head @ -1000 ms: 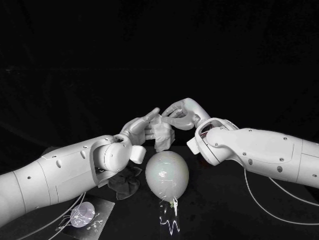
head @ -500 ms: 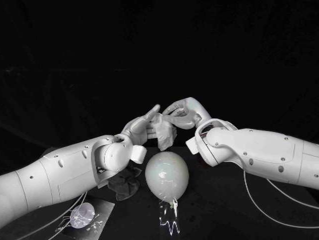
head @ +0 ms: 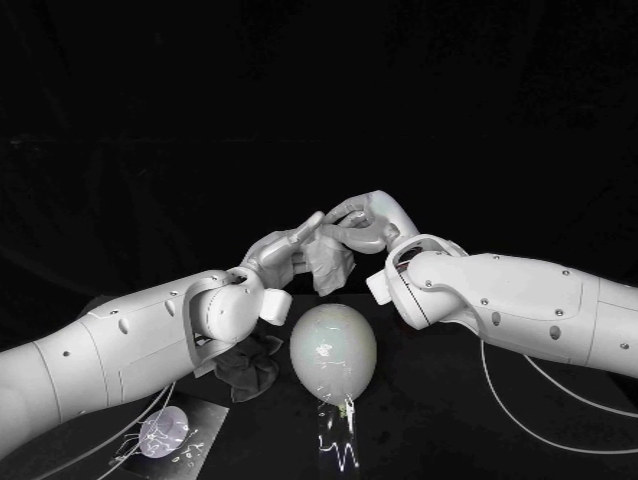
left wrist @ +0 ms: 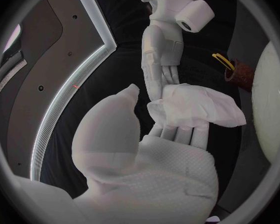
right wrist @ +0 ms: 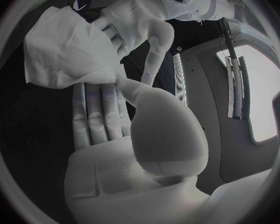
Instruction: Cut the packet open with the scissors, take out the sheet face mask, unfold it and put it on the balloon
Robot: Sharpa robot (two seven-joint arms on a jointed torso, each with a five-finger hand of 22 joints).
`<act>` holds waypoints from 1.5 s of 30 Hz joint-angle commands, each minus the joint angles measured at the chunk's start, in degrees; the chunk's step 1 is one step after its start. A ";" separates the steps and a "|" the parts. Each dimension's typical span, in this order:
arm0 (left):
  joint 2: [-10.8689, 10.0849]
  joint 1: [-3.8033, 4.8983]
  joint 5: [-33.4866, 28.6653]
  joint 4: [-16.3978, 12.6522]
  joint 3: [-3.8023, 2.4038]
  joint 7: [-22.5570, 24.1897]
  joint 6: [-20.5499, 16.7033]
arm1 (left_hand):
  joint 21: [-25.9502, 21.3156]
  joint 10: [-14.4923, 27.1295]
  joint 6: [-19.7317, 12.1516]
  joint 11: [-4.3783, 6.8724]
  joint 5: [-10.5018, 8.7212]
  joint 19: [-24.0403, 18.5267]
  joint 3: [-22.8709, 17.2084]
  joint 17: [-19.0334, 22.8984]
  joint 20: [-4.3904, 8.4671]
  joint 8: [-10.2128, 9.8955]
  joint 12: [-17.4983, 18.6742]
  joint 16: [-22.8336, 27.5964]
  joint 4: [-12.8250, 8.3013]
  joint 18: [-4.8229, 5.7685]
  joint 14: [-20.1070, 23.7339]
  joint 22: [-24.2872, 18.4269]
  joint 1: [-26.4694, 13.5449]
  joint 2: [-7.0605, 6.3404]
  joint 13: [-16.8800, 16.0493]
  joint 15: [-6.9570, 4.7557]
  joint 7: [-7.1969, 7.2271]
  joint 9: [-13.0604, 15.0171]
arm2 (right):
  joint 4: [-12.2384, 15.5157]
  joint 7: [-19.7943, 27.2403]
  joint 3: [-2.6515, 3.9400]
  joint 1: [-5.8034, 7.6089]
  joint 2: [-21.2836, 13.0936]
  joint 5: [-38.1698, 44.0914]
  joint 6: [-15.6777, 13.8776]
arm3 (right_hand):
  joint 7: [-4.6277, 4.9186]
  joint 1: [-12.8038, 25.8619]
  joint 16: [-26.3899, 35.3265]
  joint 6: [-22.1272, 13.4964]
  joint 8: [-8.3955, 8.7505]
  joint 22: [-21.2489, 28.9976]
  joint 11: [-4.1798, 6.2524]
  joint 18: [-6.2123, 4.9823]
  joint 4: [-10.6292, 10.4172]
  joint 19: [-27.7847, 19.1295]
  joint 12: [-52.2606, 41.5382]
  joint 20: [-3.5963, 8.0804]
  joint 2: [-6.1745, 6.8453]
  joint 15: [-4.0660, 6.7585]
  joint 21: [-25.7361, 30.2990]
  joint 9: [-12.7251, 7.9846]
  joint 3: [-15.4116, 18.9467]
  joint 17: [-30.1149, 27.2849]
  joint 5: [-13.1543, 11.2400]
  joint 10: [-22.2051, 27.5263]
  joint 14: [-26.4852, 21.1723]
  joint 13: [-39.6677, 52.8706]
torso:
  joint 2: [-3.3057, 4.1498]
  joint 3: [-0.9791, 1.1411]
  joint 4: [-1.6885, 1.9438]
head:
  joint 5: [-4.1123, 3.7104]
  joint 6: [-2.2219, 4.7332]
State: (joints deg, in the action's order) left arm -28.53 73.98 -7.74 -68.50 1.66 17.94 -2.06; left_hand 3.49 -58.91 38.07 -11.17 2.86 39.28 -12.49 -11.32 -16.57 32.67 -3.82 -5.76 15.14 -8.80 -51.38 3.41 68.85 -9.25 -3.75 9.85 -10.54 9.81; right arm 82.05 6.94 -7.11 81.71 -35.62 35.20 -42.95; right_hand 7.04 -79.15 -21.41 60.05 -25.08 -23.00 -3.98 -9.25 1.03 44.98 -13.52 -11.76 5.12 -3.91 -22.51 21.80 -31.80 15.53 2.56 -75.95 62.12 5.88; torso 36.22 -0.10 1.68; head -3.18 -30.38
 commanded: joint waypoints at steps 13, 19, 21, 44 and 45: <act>0.85 -0.29 0.53 0.40 0.28 0.67 3.82 | 0.93 0.20 2.33 0.62 -0.11 3.17 3.91 0.33 -0.05 -2.70 0.06 0.54 -0.93 0.18 -0.74 0.51 10.42 1.29 0.05 -0.28 -1.70 -1.19 | 0.13 2.18 0.48 0.72 0.30 -1.24 -0.50 | 0.03 0.24 0.54 -0.63 -0.59 -0.75 0.26 -1.00 0.48 -0.96 0.41 0.11 -0.47 0.09 -0.92 0.65 -0.69 0.38 0.20 0.09 0.48 0.09 | 0.00 0.03 0.01 | -0.13 0.17; 0.71 -0.30 0.53 0.45 0.31 0.56 3.70 | 1.53 -0.34 3.22 0.62 -0.11 5.77 4.12 0.21 -0.06 -3.30 -0.01 0.13 -1.34 -0.32 -1.89 0.73 12.94 2.23 0.04 -0.51 -1.52 -1.47 | -0.11 2.24 0.52 0.78 0.18 -1.30 -0.47 | 0.03 0.24 0.54 -0.63 -0.59 -0.75 0.26 -1.00 0.48 -0.96 0.41 0.11 -0.47 0.09 -0.92 0.65 -0.69 0.38 0.20 0.09 0.48 0.09 | -0.04 0.00 0.00 | -0.13 0.23; 0.61 -0.30 0.54 0.48 0.32 0.55 3.56 | 1.53 -0.34 3.23 0.62 -0.11 5.78 4.12 0.21 -0.06 -3.31 -0.01 0.13 -1.34 -0.32 -1.90 0.73 12.95 2.23 0.04 -0.51 -1.52 -1.47 | -0.12 2.23 0.52 0.79 0.11 -1.34 -0.41 | 0.03 0.24 0.54 -0.63 -0.59 -0.75 0.26 -1.00 0.48 -0.96 0.41 0.11 -0.47 0.09 -0.92 0.65 -0.69 0.38 0.20 0.09 0.48 0.09 | -0.03 0.01 -0.01 | -0.15 0.21; 0.12 -0.31 0.26 0.59 0.35 1.88 1.28 | 2.52 -2.19 5.15 1.24 -0.10 7.91 5.01 -0.11 -0.03 -4.67 -0.15 -0.65 -1.44 -1.13 -3.84 0.85 16.04 2.86 -0.01 -1.21 -0.80 -2.11 | -0.02 1.36 0.50 0.84 -1.11 -2.24 0.38 | 0.03 0.51 0.72 -0.79 -0.78 -1.35 0.26 -0.99 0.80 -1.37 0.51 0.12 -0.44 0.10 -1.43 1.10 -0.92 0.66 0.20 0.03 0.57 0.20 | 0.03 0.03 0.01 | -0.11 0.22; 0.13 -0.31 0.26 0.59 0.35 1.84 1.33 | 2.52 -2.19 5.15 1.24 -0.10 7.91 5.01 -0.11 -0.03 -4.67 -0.15 -0.65 -1.44 -1.13 -3.84 0.85 16.04 2.86 -0.01 -1.21 -0.80 -2.11 | 0.02 1.39 0.50 0.84 -1.10 -2.29 0.36 | 0.03 0.51 0.72 -0.79 -0.78 -1.35 0.26 -0.99 0.80 -1.37 0.51 0.12 -0.44 0.10 -1.43 1.10 -0.92 0.66 0.20 0.03 0.57 0.20 | 0.04 0.04 0.01 | -0.12 0.21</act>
State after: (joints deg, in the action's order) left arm -28.49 73.61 -7.59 -67.80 2.08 19.06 -0.97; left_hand 5.71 -60.75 42.78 -9.92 2.86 46.70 -7.66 -11.36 -16.59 28.24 -3.78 -6.04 13.75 -8.78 -54.90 4.22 84.46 -6.36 -3.72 8.60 -11.17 7.75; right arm 81.95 7.73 -6.66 82.50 -36.74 33.01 -43.11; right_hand 7.25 -78.89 -20.74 59.19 -25.48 -24.31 -3.99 -9.72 1.74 43.97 -12.80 -11.59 4.90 -3.76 -23.79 22.85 -32.51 16.14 2.55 -75.69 62.65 6.04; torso 36.21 -0.09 1.68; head -3.27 -30.13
